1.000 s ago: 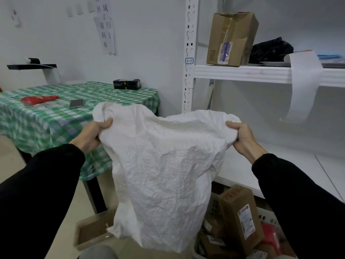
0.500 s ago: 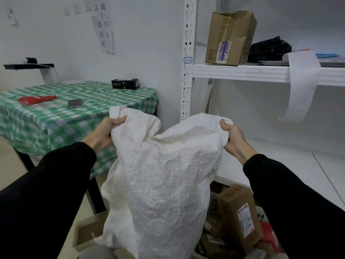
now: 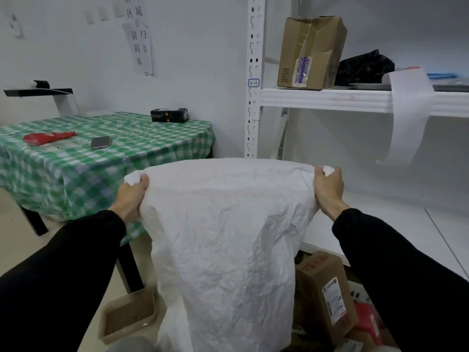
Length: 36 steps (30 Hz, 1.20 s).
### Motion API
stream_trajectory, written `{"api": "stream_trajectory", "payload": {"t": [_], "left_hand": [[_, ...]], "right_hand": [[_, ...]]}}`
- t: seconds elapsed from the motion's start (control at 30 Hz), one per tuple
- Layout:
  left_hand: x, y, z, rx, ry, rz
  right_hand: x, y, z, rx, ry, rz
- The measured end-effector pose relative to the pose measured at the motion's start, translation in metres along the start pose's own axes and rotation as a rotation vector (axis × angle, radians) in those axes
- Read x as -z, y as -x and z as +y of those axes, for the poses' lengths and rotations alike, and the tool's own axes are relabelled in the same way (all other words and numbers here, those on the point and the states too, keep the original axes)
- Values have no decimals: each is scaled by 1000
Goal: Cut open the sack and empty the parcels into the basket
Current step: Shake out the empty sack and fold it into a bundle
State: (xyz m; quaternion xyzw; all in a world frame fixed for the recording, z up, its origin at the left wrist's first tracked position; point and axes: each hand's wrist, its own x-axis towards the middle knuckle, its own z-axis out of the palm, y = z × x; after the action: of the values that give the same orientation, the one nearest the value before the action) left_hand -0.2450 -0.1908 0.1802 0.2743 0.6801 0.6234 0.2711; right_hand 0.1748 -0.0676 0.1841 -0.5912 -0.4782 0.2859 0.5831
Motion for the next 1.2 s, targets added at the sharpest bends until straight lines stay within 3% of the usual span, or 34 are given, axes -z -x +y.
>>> {"api": "stream_trajectory", "payload": {"t": [0.13,0.23,0.3,0.4,0.5,0.6,0.7,0.8,0.93,1.1,1.2], "left_hand": [[8,7,22,102,155,-377],[8,15,28,91,14,-565],[-3,16,26,23,-177,-527],[-9,7,12,-266,-438,-312],[-1,-3,-3,-387,-413,-224],[-7,-3,-6,-289,-171,-197],[-16,4,2,-122,42,-156],[-13,3,7,-9,303,-153],[-18,9,3,176,630,26],[-33,10,-11,296,448,-297],[-43,13,-8,210,209,-400]], "right_hand": [[9,-7,-2,-88,-64,-477],[10,-8,-1,16,161,-632],[7,-6,3,104,243,-552],[5,0,13,197,248,-314],[4,10,16,150,142,-136],[-1,14,12,-120,-76,-47],[-3,11,18,-410,-311,-103],[-3,8,26,-355,-279,-218],[-8,7,18,-197,-320,-232],[-16,6,13,-56,-199,-160],[-16,9,6,-56,-283,-318]]}}
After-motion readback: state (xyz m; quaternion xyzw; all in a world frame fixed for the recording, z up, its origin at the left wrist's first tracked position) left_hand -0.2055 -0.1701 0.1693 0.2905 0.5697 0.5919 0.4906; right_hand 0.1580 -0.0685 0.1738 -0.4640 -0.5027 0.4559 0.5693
